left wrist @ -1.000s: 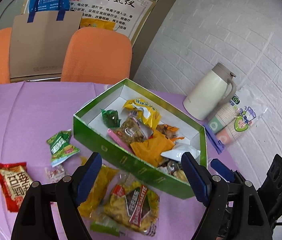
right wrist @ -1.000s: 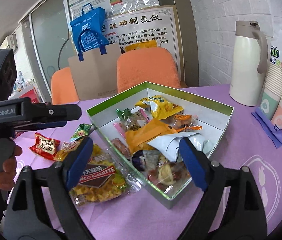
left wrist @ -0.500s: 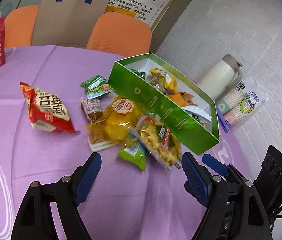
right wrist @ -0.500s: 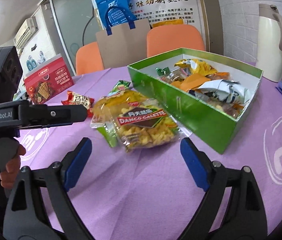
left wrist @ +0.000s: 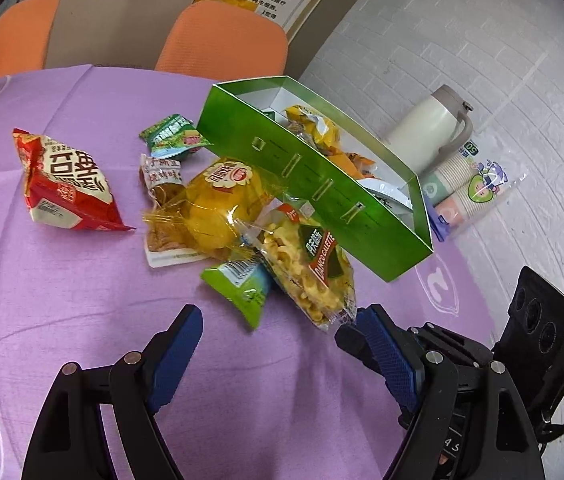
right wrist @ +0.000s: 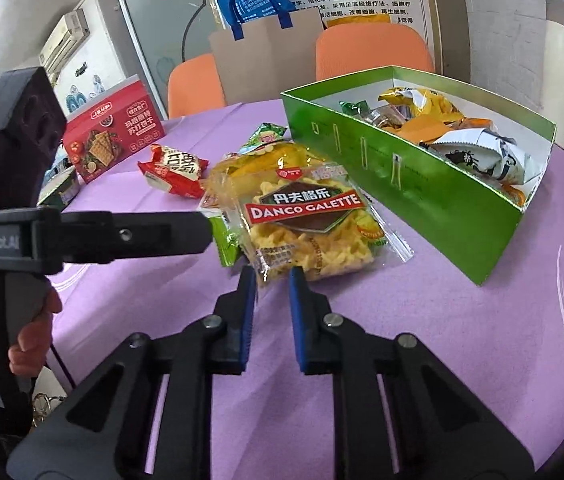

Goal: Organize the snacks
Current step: 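Move both tools toward the clear Danco Galette biscuit bag, then close both tools on the Danco Galette bag and lift it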

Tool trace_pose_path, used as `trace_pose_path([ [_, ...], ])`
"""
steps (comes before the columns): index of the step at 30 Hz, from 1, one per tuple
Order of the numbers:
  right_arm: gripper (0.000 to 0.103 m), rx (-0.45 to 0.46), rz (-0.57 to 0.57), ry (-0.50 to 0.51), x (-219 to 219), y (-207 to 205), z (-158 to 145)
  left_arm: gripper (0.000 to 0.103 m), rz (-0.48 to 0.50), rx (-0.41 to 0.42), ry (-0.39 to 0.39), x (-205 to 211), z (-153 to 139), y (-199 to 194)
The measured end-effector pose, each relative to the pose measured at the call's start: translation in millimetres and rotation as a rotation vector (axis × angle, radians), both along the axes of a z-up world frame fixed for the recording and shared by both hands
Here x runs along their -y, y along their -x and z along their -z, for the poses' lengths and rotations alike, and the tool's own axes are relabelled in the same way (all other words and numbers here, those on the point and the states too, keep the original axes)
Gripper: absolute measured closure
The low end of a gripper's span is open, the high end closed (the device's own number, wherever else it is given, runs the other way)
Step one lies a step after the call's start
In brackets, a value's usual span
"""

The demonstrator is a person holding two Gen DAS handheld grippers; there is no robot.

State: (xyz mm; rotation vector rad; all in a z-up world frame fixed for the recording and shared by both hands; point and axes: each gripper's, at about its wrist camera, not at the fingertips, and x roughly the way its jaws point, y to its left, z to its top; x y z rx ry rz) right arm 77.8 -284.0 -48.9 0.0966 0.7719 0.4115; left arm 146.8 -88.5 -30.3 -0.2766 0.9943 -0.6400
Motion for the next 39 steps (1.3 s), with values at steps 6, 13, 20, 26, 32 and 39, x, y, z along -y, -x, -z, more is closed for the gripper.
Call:
trace_pose_path([
  [6, 0.077, -0.033, -0.152, -0.04, -12.8, 24.5, -1.6, 0.02, 0.026, -0.007, -0.003, -3.3, 3.2, 9.3],
  [13, 0.063, -0.038, -0.077, -0.118, 20.6, 23.9, -7.5, 0.031, 0.011, -0.051, 0.038, -28.6, 9.2, 28.2],
  [20, 0.046, -0.009, 0.051, -0.067, 42.8, 10.1, -17.2, 0.035, 0.067, -0.068, 0.086, -16.4, 6.5, 38.2],
  [26, 0.045, -0.037, 0.045, 0.003, 44.4, -34.8, -4.7, 0.041, 0.128, -0.123, 0.067, 14.9, 19.1, 39.3],
  [32, 0.069, -0.128, -0.018, -0.069, 48.7, -28.1, 10.6, 0.049, 0.08, -0.144, 0.085, 7.9, 26.5, 25.3],
  [39, 0.059, -0.095, -0.05, -0.065, 45.3, 0.9, 1.6, 0.056, 0.034, -0.149, 0.089, -7.5, 29.9, 13.6],
])
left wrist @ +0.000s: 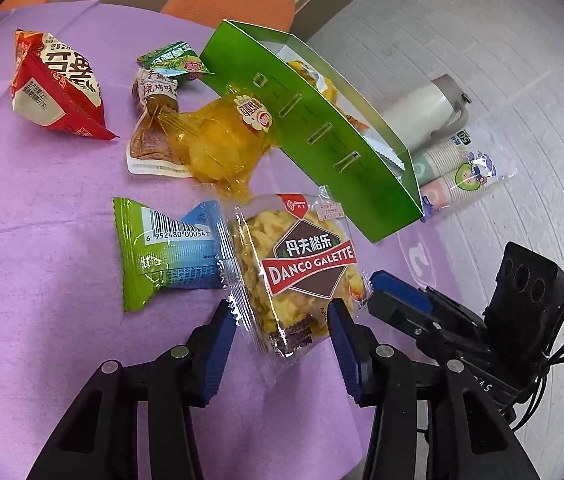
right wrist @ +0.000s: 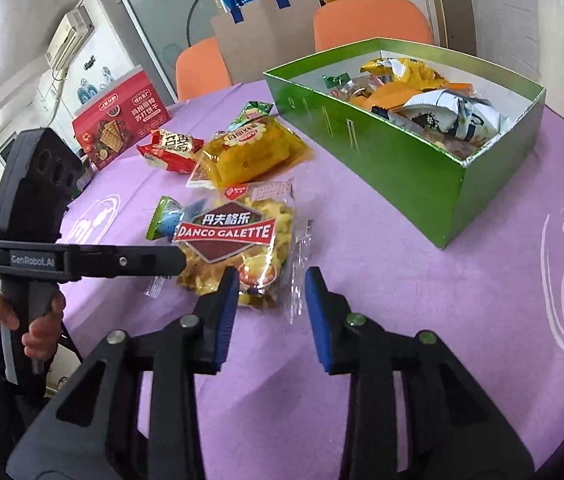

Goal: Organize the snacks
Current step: 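Close both tools on the Danco Galette bag and lift it, then carry the Danco Galette bag into the green box and open both tools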

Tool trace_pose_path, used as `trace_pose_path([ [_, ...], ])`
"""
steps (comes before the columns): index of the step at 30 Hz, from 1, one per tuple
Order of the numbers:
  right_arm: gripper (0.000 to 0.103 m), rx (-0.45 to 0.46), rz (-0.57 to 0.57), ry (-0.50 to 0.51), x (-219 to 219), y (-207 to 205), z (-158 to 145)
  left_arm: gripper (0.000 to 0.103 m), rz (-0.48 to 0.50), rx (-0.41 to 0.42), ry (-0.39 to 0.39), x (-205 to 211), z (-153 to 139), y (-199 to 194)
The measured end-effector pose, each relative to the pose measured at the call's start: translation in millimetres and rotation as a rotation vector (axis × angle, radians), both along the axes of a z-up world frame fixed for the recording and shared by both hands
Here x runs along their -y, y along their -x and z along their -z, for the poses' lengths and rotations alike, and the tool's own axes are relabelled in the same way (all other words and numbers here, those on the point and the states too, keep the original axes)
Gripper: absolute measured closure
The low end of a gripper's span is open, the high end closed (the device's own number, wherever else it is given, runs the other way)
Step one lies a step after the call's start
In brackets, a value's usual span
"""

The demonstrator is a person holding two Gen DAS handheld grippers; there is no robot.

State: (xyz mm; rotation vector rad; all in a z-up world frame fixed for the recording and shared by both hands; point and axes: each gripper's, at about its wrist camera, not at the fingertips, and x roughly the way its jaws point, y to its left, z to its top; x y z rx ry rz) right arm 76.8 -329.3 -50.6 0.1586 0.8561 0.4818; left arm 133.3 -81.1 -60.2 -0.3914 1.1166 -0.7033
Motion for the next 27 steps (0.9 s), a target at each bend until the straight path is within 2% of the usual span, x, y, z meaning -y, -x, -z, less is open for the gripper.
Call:
trace_pose_path([
  [1, 0.051, -0.002, 0.012, -0.006, 1.6, -3.3, 0.2, 0.056, 0.001, 0.003, -0.006, 0.0, 0.1, 0.3],
  [2, 0.05, -0.011, 0.028, -0.008, 2.1, -6.5, 2.0, 0.056, 0.008, 0.007, -0.009, -0.5, 0.1, 0.9],
  [6, 0.05, -0.06, 0.044, -0.025, -1.3, -14.7, 12.2, 0.056, 0.024, 0.021, -0.028, 4.1, -1.4, -1.2],
  [10, 0.05, -0.063, 0.035, -0.051, -5.2, -11.6, 13.4, 0.056, 0.036, 0.034, -0.047, 12.0, -2.9, -4.1],
  [13, 0.054, -0.064, 0.04, -0.054, -7.3, -14.3, 15.2, 0.056, 0.036, 0.055, -0.064, 17.3, -3.7, -7.6],
  [14, 0.066, -0.063, 0.047, -0.066, -6.6, -14.9, 15.9, 0.056, 0.031, 0.064, -0.071, 18.7, -3.7, -8.3],
  [15, 0.07, -0.062, 0.045, -0.09, -5.6, -15.1, 15.7, 0.062, 0.027, 0.073, -0.089, 21.5, -3.8, -8.7],
  [17, 0.076, -0.049, 0.06, -0.072, -7.4, -11.9, 12.1, 0.069, 0.035, 0.079, -0.09, 26.2, -5.8, -9.1],
  [20, 0.078, -0.006, 0.072, -0.02, -11.4, -2.3, 1.7, 0.072, 0.039, 0.122, -0.115, 30.4, -16.4, -4.4],
  [27, 0.079, 0.136, 0.106, -0.017, -0.7, 10.5, -45.1, 0.072, 0.059, 0.23, -0.05, 42.7, -66.3, -7.2],
])
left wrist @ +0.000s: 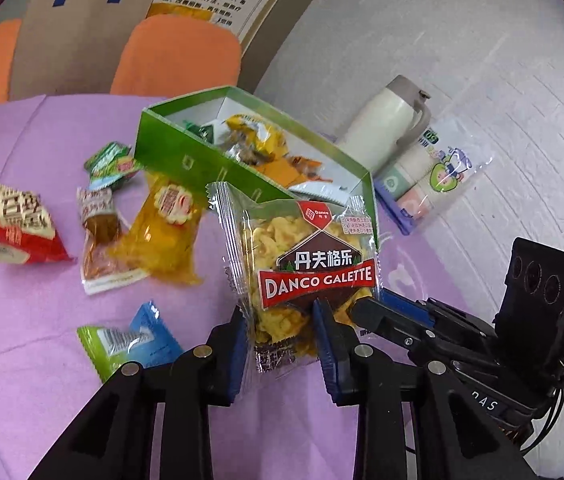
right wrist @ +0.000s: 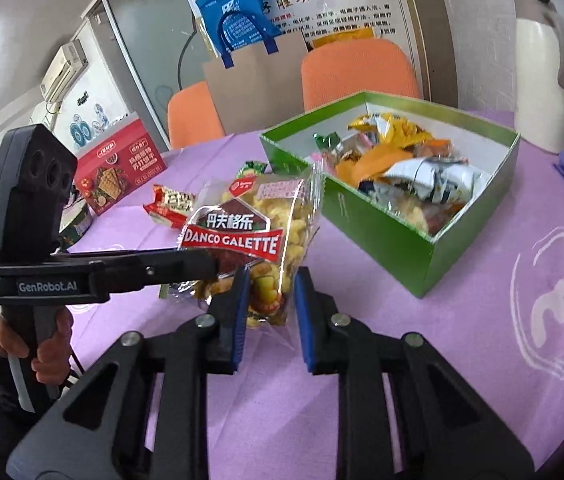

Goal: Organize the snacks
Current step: 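Carry the Danco Galette bag into the green box and open both tools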

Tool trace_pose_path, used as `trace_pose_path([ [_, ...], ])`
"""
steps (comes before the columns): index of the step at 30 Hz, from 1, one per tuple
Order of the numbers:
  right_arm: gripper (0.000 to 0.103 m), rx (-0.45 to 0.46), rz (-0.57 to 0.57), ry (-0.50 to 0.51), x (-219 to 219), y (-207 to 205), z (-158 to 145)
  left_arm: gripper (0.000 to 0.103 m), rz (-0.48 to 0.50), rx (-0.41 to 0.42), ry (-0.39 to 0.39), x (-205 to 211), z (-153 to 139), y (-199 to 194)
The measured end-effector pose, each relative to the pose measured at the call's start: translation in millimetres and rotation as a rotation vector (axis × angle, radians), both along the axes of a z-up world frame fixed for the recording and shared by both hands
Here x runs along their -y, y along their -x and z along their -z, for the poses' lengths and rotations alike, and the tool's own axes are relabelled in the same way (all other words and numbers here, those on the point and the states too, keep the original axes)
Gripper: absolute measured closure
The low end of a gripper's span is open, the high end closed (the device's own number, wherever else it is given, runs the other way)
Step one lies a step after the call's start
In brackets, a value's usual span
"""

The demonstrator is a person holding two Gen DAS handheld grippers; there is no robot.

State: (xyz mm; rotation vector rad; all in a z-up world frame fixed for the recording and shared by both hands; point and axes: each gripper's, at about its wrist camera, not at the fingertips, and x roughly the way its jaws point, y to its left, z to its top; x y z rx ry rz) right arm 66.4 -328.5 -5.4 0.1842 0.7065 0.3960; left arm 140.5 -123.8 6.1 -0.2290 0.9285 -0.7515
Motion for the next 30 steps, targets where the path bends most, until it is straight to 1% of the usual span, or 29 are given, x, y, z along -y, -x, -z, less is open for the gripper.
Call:
trace_pose_path([
  [4, 0.079, 0.062, 0.052, -0.004, 15.2, -8.8, -20.8, 0.072, 0.02, 0.057, 0.021, 18.3, -24.0, -17.8],
  [8, 0.079, 0.1, 0.12, -0.016, 35.2, -21.5, -32.6, 0.072, 0.051, 0.062, 0.053, 41.9, -36.9, -45.8],
  [11, 0.079, 0.111, 0.167, -0.02, 50.0, -34.3, -37.2, 0.072, 0.068, 0.054, 0.06, 62.1, -40.5, -65.1],
  [17, 0.079, 0.117, 0.256, -0.035, 76.3, -56.7, -30.8, 0.072, 0.081, 0.009, 0.073, 100.4, -34.8, -96.2],
  [20, 0.079, 0.11, 0.291, -0.043, 88.9, -66.8, -24.5, 0.072, 0.082, 0.001, 0.058, 118.0, -25.5, -109.9],
  [22, 0.079, 0.109, 0.311, -0.017, 93.7, -74.0, -18.4, 0.072, 0.081, -0.004, 0.046, 126.5, -19.6, -116.4],
  [24, 0.075, 0.113, 0.331, 0.022, 96.7, -80.5, -10.9, 0.072, 0.082, -0.001, 0.022, 135.0, -13.6, -122.0],
  [25, 0.068, 0.107, 0.35, 0.052, 97.8, -83.9, -6.8, 0.072, 0.085, 0.003, 0.008, 137.8, -10.7, -123.9],
  [26, 0.058, 0.092, 0.372, 0.096, 97.7, -87.8, -2.5, 0.069, 0.087, 0.005, -0.003, 140.2, -7.9, -125.4],
  [27, 0.055, 0.083, 0.396, 0.145, 97.1, -89.2, 0.8, 0.06, 0.091, 0.001, -0.005, 140.6, -5.7, -125.9],
  [28, 0.05, 0.096, 0.412, 0.179, 95.6, -87.2, 2.4, 0.052, 0.09, -0.002, -0.006, 139.5, -4.0, -125.3],
  [29, 0.044, 0.116, 0.409, 0.196, 94.8, -83.5, 3.3, 0.037, 0.078, 0.008, -0.01, 137.1, -3.0, -123.2],
  [30, 0.042, 0.124, 0.401, 0.201, 93.5, -81.1, 4.3, 0.027, 0.058, 0.027, -0.023, 135.1, -3.1, -121.1],
])
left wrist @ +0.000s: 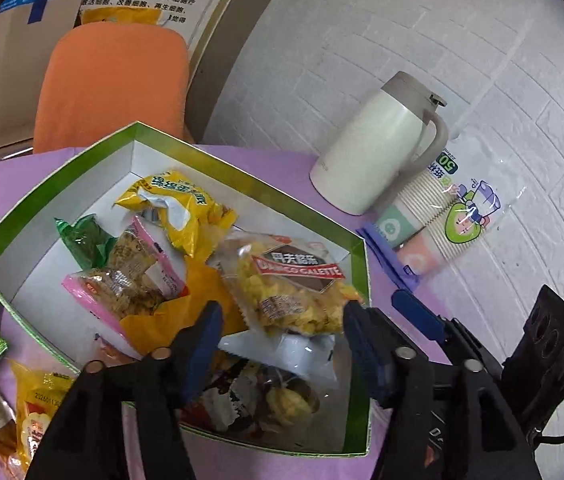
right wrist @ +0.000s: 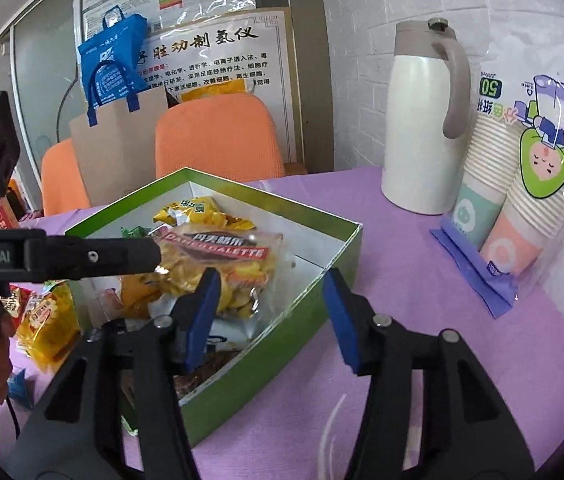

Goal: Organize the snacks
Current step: 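Carry the Danco Galette bag into the green box and open both tools, then move both tools toward the small blue-green snack packet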

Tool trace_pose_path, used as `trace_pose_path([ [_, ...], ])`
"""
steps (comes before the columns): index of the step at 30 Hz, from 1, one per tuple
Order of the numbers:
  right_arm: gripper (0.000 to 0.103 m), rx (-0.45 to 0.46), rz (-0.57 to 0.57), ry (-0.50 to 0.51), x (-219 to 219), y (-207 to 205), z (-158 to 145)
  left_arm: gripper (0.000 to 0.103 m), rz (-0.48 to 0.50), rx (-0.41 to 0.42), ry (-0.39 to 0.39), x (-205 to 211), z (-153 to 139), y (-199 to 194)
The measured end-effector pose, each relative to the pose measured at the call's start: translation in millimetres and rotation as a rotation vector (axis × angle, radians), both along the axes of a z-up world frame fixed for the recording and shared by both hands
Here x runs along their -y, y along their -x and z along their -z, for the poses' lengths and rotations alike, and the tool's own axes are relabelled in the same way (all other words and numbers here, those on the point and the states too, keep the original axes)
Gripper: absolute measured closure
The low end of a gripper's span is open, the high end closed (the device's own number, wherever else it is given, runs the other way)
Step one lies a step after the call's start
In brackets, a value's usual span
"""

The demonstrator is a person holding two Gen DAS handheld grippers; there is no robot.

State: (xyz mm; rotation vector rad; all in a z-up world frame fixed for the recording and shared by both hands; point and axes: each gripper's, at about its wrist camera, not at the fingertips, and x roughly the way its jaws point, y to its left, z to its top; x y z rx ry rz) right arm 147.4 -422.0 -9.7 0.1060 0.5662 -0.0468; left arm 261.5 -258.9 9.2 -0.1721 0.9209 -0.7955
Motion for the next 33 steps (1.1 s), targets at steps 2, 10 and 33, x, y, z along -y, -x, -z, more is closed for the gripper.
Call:
trace_pose_path([
  [2, 0.033, -0.002, 0.001, 0.008, -1.7, 2.8, 2.6, 0.02, -0.03, 0.031, -0.035, -2.2, -0.3, 1.9],
  [10, 0.007, 0.028, -0.042, -0.026, -11.2, 27.2, -13.3, 0.019, -0.051, 0.089, -0.043, -33.3, -21.2, 21.7],
  [33, 0.001, -0.08, -0.309, -0.106, -123.5, 79.3, 3.7, 0.005, -0.248, 0.063, -0.076, -203.7, 9.0, 140.8],
])
